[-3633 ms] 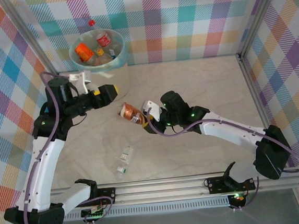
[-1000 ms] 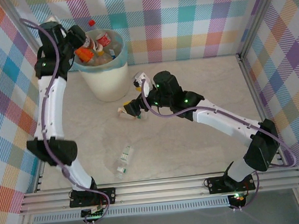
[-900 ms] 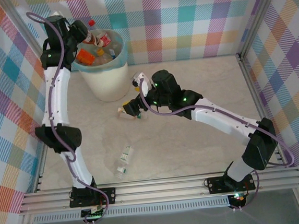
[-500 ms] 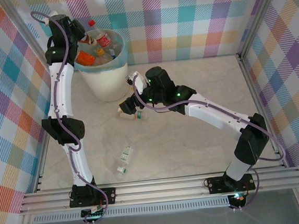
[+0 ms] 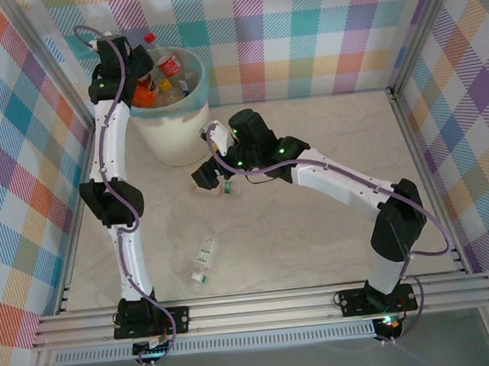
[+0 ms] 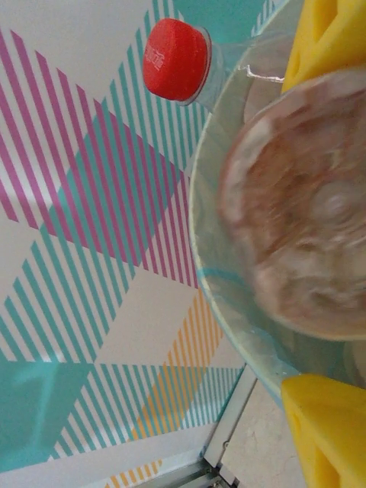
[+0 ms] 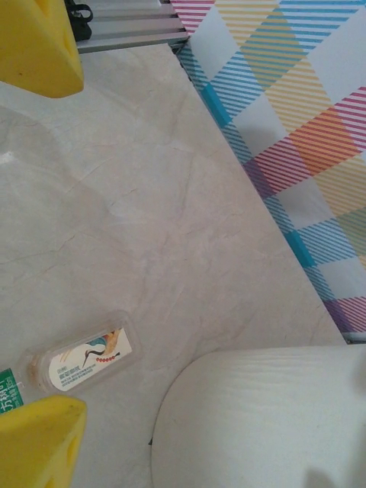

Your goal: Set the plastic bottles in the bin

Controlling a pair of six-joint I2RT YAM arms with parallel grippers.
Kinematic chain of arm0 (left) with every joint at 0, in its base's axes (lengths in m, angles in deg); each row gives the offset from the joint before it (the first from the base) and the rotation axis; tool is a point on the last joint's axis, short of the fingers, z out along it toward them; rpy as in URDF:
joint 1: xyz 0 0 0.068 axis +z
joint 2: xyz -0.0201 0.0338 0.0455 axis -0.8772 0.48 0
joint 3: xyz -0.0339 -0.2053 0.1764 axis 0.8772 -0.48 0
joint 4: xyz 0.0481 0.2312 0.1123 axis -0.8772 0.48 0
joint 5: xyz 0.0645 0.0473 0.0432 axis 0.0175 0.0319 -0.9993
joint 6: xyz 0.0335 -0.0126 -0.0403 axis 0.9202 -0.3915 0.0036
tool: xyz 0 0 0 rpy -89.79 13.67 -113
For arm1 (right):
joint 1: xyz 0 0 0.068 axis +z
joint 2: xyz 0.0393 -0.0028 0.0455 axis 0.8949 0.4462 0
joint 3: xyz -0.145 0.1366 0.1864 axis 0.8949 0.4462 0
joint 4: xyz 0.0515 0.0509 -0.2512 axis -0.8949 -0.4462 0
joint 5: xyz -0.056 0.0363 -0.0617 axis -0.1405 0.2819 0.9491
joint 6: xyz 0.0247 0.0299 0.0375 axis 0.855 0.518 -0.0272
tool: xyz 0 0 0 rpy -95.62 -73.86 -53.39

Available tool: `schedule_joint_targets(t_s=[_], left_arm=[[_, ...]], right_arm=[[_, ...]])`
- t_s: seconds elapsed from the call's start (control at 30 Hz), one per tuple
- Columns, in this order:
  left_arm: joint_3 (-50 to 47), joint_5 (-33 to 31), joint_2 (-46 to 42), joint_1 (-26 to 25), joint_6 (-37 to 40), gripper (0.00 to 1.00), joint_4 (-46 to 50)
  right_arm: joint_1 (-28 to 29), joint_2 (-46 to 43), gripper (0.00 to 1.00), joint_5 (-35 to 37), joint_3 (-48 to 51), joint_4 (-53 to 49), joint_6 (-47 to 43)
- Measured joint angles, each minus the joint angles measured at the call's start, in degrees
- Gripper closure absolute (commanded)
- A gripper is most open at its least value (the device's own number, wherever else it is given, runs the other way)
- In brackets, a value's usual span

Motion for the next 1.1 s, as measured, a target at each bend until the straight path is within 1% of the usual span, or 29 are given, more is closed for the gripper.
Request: schedule_joint_targets(t_s=[0.1,0.17,0.23,0.33,0.43,0.47,0.53,0.63,0.67,0.7,0.73,0.9,1.1], left_arm=[[0.4,-0.2,0.0,0.0,0.6,0.29,0.0],[0.6,-0.2,0.0,0.0,0.8,0.31,0.3],[0.6,-0.2,0.0,0.0,1.0,0.30,0.4],[0.6,-0.5,0.0,0.0,1.7,0.22,0.5],[0.6,-1.7,0.0,0.0,2.3,0.23,0.3],[0.6,-2.1,0.0,0.0,2.4,0.26,0.1],[0.6,-2.8,0.0,0.0,2.7,0.38,-0.4],[0.7,-3.6,0.0,0.2,3.0,0.62,-2.3],[0.7,-3.7,0.0,0.4,3.1,0.72,-3.2],[0.8,-3.6,0.0,0.7,3.0,0.80,-4.1],[1.0,-3.4,0.0,1.0,2.7,0.82,-4.9],[4.5,1.0,0.3,3.8,1.1,0.82,-7.6],[7.6,8.1,2.8,5.2,-1.2,0.81,-10.4]], right_arm=[[-0.1,0.0,0.00,-0.2,-0.1,0.0,0.0],[-0.1,0.0,0.00,-0.4,-0.1,-0.1,0.2],[-0.2,0.0,0.00,-0.8,-0.1,-0.1,0.3],[-0.3,0.2,0.00,-1.1,-0.1,-0.2,0.6],[-0.3,0.3,0.00,-1.3,-0.1,-0.2,0.7],[-0.3,0.3,0.00,-1.4,-0.1,-0.2,0.7],[-0.3,0.3,0.00,-1.5,-0.3,-0.5,0.6],[-0.3,0.3,0.00,-1.5,-1.1,-1.3,0.6],[-0.3,0.3,0.00,-1.5,-1.4,-1.5,0.6],[-0.3,0.3,0.00,-1.6,-1.7,-1.6,0.6],[-0.3,0.4,0.00,-1.7,-2.0,-1.8,0.6],[-0.3,0.7,0.00,-1.9,-2.6,-2.6,0.7],[-0.3,1.8,0.01,-2.6,-2.6,-3.6,1.1]])
